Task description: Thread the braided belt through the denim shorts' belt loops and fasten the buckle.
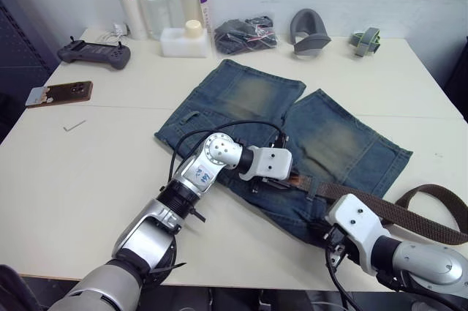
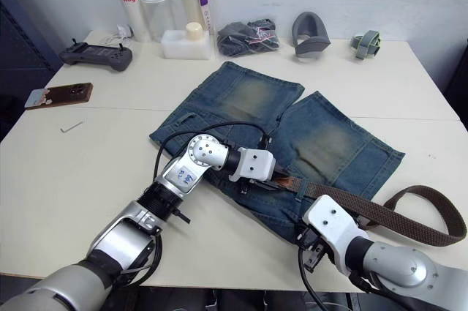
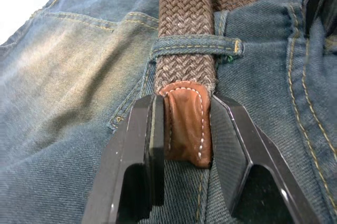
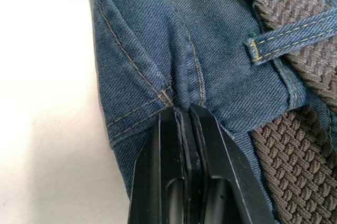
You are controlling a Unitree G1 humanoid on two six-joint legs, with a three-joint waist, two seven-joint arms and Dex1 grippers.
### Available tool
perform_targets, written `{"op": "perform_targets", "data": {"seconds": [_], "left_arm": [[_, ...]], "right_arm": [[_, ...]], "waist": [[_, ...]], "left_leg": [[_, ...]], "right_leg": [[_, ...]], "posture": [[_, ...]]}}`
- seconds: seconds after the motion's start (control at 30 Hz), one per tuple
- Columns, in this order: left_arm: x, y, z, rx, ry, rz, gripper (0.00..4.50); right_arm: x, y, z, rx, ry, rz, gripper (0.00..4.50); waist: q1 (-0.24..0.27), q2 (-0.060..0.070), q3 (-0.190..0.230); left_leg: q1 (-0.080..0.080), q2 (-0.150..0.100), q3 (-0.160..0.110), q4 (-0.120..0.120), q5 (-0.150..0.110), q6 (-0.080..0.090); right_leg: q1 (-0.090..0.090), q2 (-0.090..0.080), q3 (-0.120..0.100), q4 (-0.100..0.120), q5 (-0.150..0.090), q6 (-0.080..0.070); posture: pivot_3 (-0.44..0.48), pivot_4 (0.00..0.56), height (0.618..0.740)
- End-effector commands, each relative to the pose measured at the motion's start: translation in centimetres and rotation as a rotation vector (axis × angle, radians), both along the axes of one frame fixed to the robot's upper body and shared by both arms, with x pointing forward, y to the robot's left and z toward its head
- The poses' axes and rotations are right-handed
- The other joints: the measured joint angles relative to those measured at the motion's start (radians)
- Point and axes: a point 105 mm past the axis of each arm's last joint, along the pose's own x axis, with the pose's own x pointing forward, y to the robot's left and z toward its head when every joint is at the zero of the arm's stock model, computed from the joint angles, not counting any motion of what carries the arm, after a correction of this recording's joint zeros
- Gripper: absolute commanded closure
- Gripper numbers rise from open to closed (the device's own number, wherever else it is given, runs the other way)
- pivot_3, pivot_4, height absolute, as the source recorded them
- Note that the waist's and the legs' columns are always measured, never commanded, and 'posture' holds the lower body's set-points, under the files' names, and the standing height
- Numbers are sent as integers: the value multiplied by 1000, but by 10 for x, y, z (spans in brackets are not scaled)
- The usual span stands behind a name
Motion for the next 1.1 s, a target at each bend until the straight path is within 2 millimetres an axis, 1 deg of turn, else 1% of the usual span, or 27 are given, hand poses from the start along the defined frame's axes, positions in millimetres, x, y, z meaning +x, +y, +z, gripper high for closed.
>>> {"op": "perform_targets", "data": {"seconds": [0.03,0.1,0.23,0.3,0.37,0.47,0.53,0.63,0.77,0.8,0.87,0.97,1.03,1.1], "left_arm": [[0,-3,6,-3,-89,-26,3361],[1,-3,4,0,-95,-28,3361],[7,0,1,11,-158,-20,3635],[11,1,2,7,-185,-8,3700],[17,6,8,-7,-197,20,3724],[29,22,20,-18,-196,78,3748],[35,36,26,-9,-187,110,3757],[39,56,34,16,-157,135,3855],[41,78,41,47,-128,152,3977],[42,82,42,57,-123,157,4057],[46,92,41,80,-119,180,4450],[44,94,40,82,-80,172,4450],[37,90,34,75,-35,146,4450],[36,87,30,49,-7,159,4450]], "right_arm": [[-20,21,3,1,21,85,4500],[-19,21,3,2,23,85,4500],[-18,21,3,0,25,84,4500],[-18,21,3,-1,27,84,4500],[-19,22,2,-1,37,85,4500],[-20,21,0,-4,47,83,4500],[-20,19,-1,-10,51,80,4500],[-21,18,-2,-20,62,82,4500],[-21,18,-1,-18,67,90,4500],[-21,18,-1,-18,69,93,4500],[-20,17,-1,-19,69,97,4500],[-19,17,-1,-19,68,99,4500],[-19,17,0,-19,67,101,4500],[-19,17,0,-20,65,100,4500]], "waist": [[-1,0,0],[-1,0,0],[0,-1,0],[0,-1,-1],[-1,-1,-1],[-2,-1,0],[-3,-1,0],[-3,0,0],[-1,0,0],[-1,0,0],[0,0,0],[2,-1,-1],[1,-1,-1],[0,-1,-1]], "left_leg": [[0,0,0,0,0,0],[0,0,0,0,0,0],[1,0,0,0,-1,2],[1,0,0,0,-2,3],[2,0,0,0,-2,3],[2,0,0,0,-2,3],[3,0,0,0,-2,3],[3,0,0,0,-2,3],[4,1,0,-1,-1,2],[4,1,0,-1,-1,2],[4,1,0,-1,-1,2],[4,1,0,-1,-2,3],[4,1,0,-1,-2,3],[4,1,0,-1,-2,3]], "right_leg": [[0,0,0,0,0,0],[0,0,0,0,0,0],[0,0,0,0,0,0],[1,0,0,0,0,-1],[2,0,0,0,0,-1],[2,0,0,0,0,-1],[2,0,0,0,0,-1],[2,0,0,0,0,-1],[2,0,0,0,0,-1],[2,0,-1,0,0,-1],[2,0,-1,0,0,-1],[3,-1,-1,0,-3,-6],[4,-1,-1,-1,-3,-7],[4,-1,-1,-1,-3,-7]], "posture": [[0,150,649],[0,150,649],[0,150,649],[0,150,649],[0,150,649],[0,150,649],[0,150,649],[0,150,649],[0,150,649],[0,150,649],[0,150,649],[0,150,649],[0,150,649],[0,150,649]]}}
